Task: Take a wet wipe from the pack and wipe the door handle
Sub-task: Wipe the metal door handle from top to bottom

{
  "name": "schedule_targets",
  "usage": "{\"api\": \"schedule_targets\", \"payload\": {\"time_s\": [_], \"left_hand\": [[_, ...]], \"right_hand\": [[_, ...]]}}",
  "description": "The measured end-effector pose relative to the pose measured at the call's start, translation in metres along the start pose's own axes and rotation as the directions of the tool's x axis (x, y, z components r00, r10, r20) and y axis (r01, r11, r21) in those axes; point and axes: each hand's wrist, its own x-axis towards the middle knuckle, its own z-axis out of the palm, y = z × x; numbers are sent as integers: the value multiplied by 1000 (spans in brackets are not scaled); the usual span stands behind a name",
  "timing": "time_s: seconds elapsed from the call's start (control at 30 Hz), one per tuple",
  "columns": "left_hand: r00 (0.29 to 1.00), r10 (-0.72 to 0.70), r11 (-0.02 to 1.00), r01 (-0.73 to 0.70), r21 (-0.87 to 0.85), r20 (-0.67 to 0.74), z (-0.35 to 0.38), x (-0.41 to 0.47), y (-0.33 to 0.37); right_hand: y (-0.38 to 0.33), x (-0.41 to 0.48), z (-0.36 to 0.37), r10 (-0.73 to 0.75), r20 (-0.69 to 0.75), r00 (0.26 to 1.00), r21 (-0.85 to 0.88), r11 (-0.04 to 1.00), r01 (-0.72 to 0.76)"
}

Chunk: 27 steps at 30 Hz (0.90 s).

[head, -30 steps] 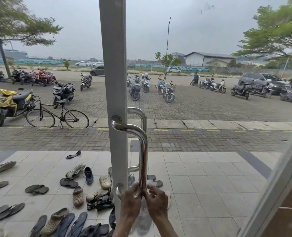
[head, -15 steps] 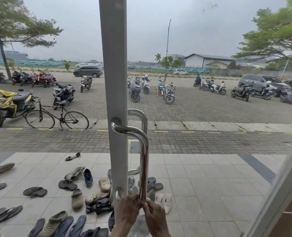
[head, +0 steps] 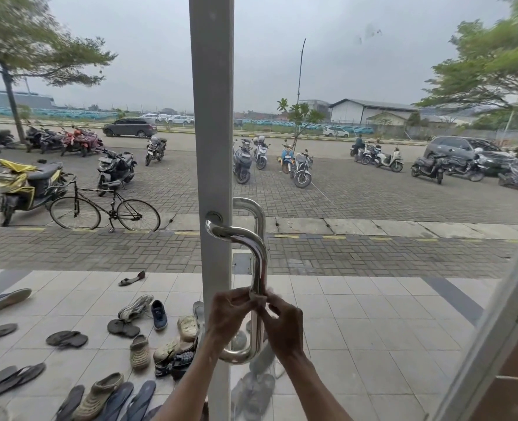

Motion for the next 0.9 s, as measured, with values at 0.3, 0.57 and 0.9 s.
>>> {"api": "schedule_targets", "payload": {"time_s": [0.3,0.57,0.9], "left_hand": [[996,44,992,-52,-116,-72,5,22,69],[966,-21,962,-51,-269,-257,14,25,96],[901,-355,689,73,-721,-248,10,30,104]], "right_hand": [[-62,35,-12,-86,-135,987,-44,996,81],[-97,64,-21,-293,-162,942,-177,948,265],[-146,94,-23,-316,218,923,-508,771,384]]}}
